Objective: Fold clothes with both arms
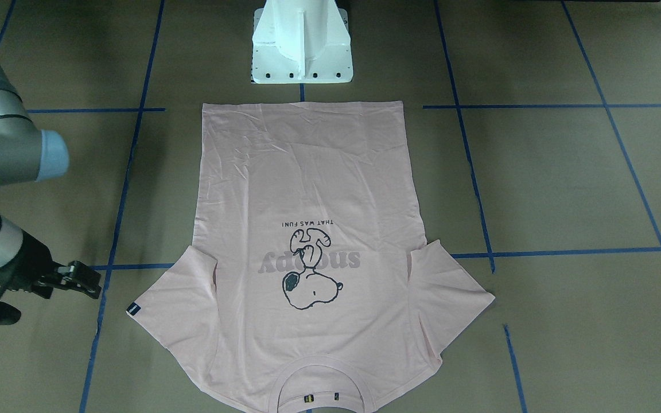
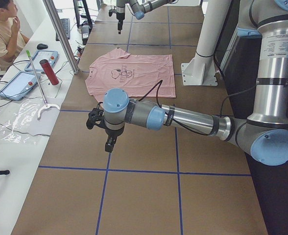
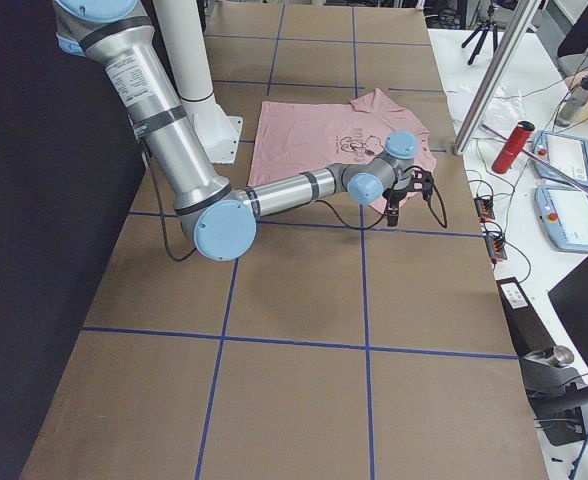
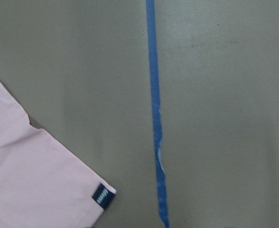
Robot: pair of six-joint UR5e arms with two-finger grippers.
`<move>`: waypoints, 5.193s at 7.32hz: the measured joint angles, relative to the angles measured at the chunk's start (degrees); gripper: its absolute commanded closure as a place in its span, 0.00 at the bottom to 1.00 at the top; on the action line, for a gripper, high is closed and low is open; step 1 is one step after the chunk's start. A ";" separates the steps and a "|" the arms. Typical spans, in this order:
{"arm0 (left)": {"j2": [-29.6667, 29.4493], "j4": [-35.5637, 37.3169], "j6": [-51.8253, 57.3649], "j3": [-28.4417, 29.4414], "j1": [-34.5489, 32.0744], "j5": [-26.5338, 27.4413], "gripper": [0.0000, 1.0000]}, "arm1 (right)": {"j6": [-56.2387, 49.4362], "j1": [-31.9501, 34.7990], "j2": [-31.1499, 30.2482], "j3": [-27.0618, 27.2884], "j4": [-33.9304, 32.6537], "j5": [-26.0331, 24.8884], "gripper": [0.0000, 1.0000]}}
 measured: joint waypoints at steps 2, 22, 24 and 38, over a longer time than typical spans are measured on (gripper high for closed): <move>0.00 -0.53 0.07 -0.08 0.02 -0.10 0.00 | 11.81 -4.82 3.76 -5.18 4.65 -7.00 0.28; -2.15 -16.19 -17.06 1.46 6.94 -8.82 0.00 | 23.59 -15.06 16.24 -4.84 0.17 -22.12 0.00; -10.93 -22.76 -34.96 6.92 17.06 -3.48 0.00 | 23.68 -14.24 7.06 7.68 -0.11 -15.56 0.00; -32.59 -38.87 -53.98 38.50 38.77 23.80 1.00 | 22.41 -10.67 -7.79 29.98 -0.20 -1.60 0.00</move>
